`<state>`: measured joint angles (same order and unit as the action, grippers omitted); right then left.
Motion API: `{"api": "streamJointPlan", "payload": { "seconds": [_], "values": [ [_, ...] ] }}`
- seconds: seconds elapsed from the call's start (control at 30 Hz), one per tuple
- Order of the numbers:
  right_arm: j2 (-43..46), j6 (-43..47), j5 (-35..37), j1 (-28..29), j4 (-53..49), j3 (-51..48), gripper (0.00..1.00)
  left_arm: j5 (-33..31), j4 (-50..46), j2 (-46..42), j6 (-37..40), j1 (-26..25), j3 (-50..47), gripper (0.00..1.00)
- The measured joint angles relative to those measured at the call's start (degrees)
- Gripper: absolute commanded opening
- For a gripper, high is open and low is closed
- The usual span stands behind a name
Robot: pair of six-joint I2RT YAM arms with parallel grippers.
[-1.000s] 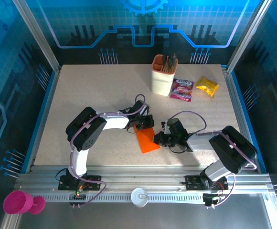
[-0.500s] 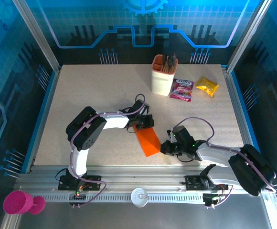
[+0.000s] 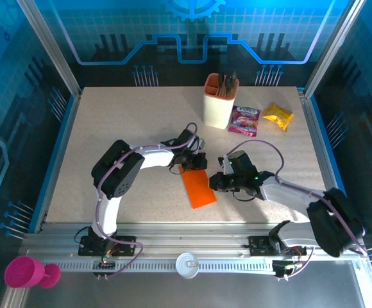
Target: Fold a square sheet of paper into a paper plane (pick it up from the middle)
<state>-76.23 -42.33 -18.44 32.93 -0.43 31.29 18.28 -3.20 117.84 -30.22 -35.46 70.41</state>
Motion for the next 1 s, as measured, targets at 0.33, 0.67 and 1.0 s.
{"api": "streamJointPlan", "payload": {
  "seconds": [0.33, 0.67, 1.0],
  "values": [
    [-11.04, -0.02, -1.14, -0.11, 6.60, -0.13, 0.00, 1.75, -1.55, 0.90, 2.78, 0.68, 1.66, 0.00],
    [-12.52, -1.22, -1.73, -1.11, 13.27, -3.08, 0.00, -1.11, 2.62, -10.67, -5.88, 3.43, -8.17, 0.39],
    [-13.25, -2.56, -2.36, -1.22, 16.37, -3.93, 0.00, -3.63, 5.11, -23.96, -21.11, 0.74, -25.38, 0.53]
  ]
}}
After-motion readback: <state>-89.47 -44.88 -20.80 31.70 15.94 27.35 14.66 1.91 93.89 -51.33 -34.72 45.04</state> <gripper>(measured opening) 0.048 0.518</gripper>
